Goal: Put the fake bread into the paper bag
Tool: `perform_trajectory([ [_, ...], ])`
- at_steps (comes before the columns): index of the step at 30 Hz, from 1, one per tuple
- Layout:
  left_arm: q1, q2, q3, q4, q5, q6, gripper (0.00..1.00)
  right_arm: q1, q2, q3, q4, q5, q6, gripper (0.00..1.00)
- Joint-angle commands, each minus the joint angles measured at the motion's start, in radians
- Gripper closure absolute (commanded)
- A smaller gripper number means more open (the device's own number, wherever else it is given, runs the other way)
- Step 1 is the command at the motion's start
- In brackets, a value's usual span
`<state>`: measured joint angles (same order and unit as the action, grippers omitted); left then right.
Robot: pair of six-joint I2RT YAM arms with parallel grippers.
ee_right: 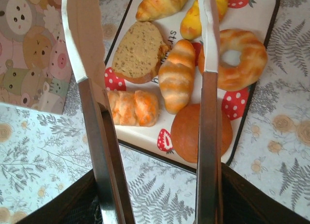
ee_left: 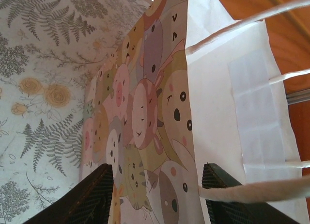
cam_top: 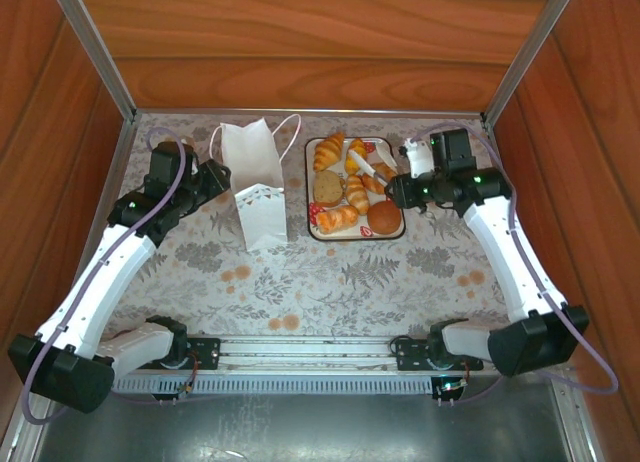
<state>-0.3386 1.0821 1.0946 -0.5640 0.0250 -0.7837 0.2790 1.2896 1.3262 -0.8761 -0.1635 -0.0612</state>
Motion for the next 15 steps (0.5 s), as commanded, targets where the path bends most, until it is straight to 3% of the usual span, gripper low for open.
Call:
perform_trajectory([
  [1, 0.015, 0.006, 0.011, -0.013, 0.014, 0.007, 0.51, -0.007, 0.051, 0.047, 0.049, -0.076, 0.09, 0.43],
  [8, 0.019, 0.019, 0.021, -0.013, 0.018, 0.009, 0.63, 0.013, 0.226, 0.141, 0.055, -0.074, 0.216, 0.42],
  [15, 0.018, 0.003, 0.024, -0.013, 0.024, 0.004, 0.66, 0.027, 0.434, 0.268, 0.045, -0.075, 0.308, 0.4],
])
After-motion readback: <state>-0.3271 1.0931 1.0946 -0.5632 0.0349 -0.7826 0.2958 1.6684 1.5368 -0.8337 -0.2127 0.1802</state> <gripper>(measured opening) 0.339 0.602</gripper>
